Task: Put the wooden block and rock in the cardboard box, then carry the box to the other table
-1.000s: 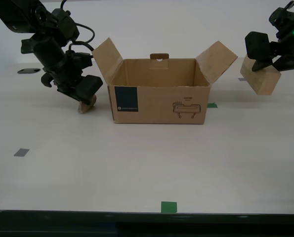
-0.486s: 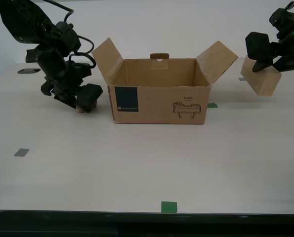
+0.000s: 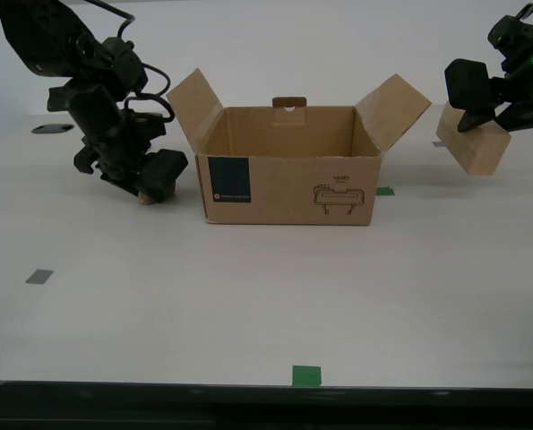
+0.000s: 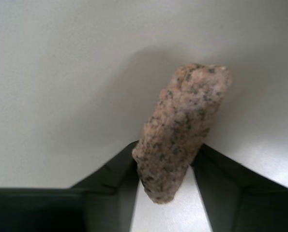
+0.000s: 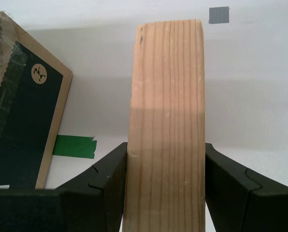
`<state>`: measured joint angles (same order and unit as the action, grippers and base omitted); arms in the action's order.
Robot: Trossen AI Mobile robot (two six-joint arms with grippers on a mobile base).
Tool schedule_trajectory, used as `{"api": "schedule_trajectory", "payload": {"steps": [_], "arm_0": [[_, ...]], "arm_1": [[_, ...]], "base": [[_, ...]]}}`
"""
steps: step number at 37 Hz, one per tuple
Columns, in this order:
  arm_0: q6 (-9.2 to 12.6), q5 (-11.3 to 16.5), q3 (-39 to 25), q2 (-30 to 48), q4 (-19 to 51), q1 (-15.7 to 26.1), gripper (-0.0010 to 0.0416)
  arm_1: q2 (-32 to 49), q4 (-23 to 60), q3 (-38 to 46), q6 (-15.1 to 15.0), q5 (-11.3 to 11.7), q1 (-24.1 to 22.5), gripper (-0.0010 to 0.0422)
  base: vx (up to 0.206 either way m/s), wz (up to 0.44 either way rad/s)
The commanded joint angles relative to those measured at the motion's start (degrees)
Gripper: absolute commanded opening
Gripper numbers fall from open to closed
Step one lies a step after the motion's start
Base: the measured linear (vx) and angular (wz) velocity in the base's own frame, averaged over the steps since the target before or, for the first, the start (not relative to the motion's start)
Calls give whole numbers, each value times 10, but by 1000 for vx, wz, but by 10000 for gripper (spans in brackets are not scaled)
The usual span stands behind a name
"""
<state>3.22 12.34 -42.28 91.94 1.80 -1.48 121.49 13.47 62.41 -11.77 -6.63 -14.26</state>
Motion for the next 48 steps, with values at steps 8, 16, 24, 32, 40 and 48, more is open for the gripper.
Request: {"api": "schedule_trajectory", "payload": {"steps": [8, 16, 24, 32, 40, 48], "arm_0": [[2, 0, 0, 0, 0, 0, -1], [2, 0, 0, 0, 3, 0, -1], [2, 0, 0, 0, 5, 0, -1], [2, 0, 0, 0, 5, 0, -1], [3, 0, 0, 0, 6, 0, -1], [3, 0, 0, 0, 10, 0, -1]], "arm_1": [[8, 6, -3, 20, -5, 0, 5], [4, 13, -3, 63, -5, 0, -2], [-21, 34, -3, 63, -1, 2, -2], [-61, 59, -3, 69, 0, 4, -2], [-94, 78, -4, 74, 0, 5, -2], [-136, 102, -4, 75, 38, 14, -2]], "base": [[0, 0], [0, 0], [0, 0], [0, 0], [0, 0], [0, 0]]}}
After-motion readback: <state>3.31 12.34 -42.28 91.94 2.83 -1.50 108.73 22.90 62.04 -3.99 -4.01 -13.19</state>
